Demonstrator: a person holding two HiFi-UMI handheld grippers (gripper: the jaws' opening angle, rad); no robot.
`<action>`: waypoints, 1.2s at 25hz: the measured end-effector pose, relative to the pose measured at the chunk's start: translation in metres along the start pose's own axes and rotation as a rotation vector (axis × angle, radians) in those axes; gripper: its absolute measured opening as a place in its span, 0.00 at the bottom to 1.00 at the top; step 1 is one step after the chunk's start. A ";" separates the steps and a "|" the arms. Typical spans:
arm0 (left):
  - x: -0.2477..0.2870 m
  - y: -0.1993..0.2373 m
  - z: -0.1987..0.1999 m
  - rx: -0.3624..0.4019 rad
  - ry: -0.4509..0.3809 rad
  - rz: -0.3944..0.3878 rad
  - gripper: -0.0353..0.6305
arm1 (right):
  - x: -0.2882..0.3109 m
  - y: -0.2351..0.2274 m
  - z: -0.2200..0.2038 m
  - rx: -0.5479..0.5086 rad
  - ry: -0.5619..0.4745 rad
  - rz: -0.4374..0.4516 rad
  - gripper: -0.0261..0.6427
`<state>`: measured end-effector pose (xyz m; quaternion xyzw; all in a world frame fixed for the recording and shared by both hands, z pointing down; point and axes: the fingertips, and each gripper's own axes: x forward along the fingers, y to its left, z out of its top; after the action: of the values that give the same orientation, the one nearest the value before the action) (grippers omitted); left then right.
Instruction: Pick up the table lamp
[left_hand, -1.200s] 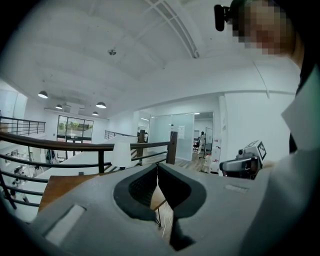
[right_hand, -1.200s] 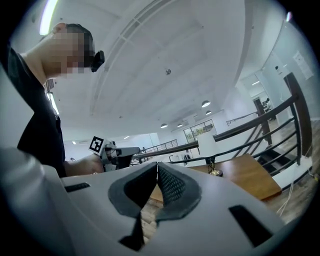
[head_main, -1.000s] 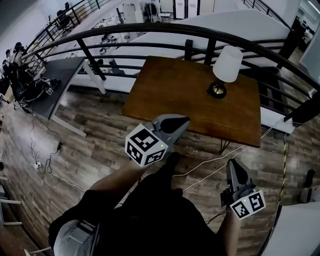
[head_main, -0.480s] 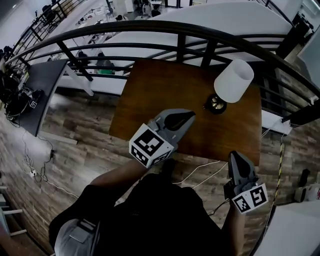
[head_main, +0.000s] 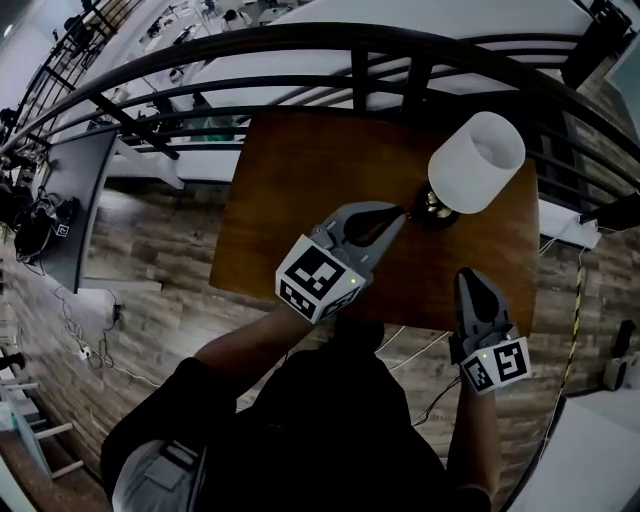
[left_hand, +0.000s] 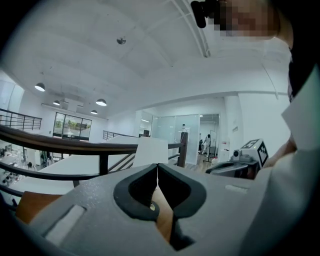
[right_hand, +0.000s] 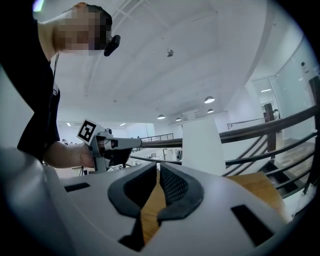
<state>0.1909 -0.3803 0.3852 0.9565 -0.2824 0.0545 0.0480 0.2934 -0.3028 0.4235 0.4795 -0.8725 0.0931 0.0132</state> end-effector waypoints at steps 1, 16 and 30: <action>0.008 0.001 -0.003 -0.008 -0.001 0.001 0.07 | 0.004 -0.009 -0.005 -0.006 0.001 -0.006 0.06; 0.096 0.026 -0.143 -0.007 0.076 -0.032 0.07 | 0.083 -0.121 -0.135 -0.096 -0.012 -0.111 0.14; 0.142 0.061 -0.183 0.014 0.026 -0.018 0.07 | 0.159 -0.179 -0.158 -0.149 -0.111 -0.306 0.37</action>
<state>0.2621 -0.4854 0.5890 0.9585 -0.2728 0.0685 0.0456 0.3473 -0.5011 0.6232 0.6087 -0.7933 -0.0015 0.0147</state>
